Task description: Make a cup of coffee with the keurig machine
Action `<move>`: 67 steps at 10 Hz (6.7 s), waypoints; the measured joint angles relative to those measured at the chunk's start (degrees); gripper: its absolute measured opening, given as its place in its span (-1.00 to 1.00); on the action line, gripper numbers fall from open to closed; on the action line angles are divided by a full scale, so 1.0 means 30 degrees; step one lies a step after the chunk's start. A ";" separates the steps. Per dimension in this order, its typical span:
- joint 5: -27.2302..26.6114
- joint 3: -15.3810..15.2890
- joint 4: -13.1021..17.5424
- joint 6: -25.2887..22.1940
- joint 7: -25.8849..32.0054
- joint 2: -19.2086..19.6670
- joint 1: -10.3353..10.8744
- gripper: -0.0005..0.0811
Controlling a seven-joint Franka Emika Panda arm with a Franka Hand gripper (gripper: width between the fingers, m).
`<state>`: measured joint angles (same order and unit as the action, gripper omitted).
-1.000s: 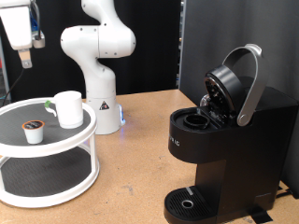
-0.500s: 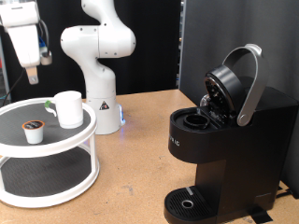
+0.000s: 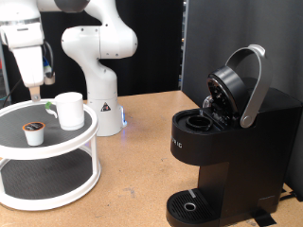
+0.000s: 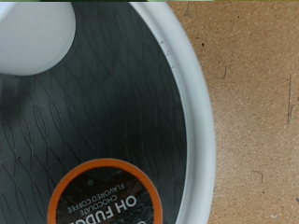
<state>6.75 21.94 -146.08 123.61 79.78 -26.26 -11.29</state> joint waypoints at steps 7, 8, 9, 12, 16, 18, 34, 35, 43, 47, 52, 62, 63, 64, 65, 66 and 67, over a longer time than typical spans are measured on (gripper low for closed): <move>0.0372 0.0261 -0.1283 0.3150 0.0016 0.1464 -0.0183 0.98; 0.0393 0.0263 -0.1506 0.3595 0.0018 0.1634 -0.0209 0.98; 0.0436 0.0264 -0.1721 0.4033 0.0020 0.1828 -0.0249 0.98; 0.0583 0.0271 -0.2228 0.5102 0.0021 0.2338 -0.0335 0.98; 0.0587 0.0279 -0.2518 0.5920 0.0023 0.2902 -0.0342 0.98; 0.0587 0.0283 -0.2556 0.6016 0.0023 0.3001 -0.0344 0.72; -0.1783 0.0260 -0.0391 0.0453 0.0566 0.0611 -0.0253 0.11; -0.2555 0.0029 -0.0211 0.0089 -0.0030 0.0564 -0.0043 0.11; -0.5907 -0.1663 0.1056 -0.0842 -0.3625 0.0478 0.1134 0.11; -0.7868 -0.3150 0.1396 -0.0396 -0.5347 0.0483 0.2238 0.11; -0.8724 -0.3907 0.1665 -0.0184 -0.6303 0.0515 0.2591 0.11; -1.0250 -0.5355 0.6347 -0.1493 -0.7011 0.4149 0.4359 0.11; -1.0423 -0.5434 0.6645 -0.1512 -0.7011 0.4318 0.4436 0.11; -1.0503 -0.5552 0.6824 -0.1518 -0.7011 0.4349 0.4446 0.11; -1.0512 -0.5650 0.6975 -0.1521 -0.7112 0.4360 0.4455 0.11; -1.0512 -0.5762 0.7078 -0.1521 -0.7319 0.4373 0.4456 0.11; -1.0512 -0.5889 0.7139 -0.1521 -0.7650 0.4390 0.4458 0.11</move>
<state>-24.78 4.28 -124.67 119.04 56.82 -13.09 2.08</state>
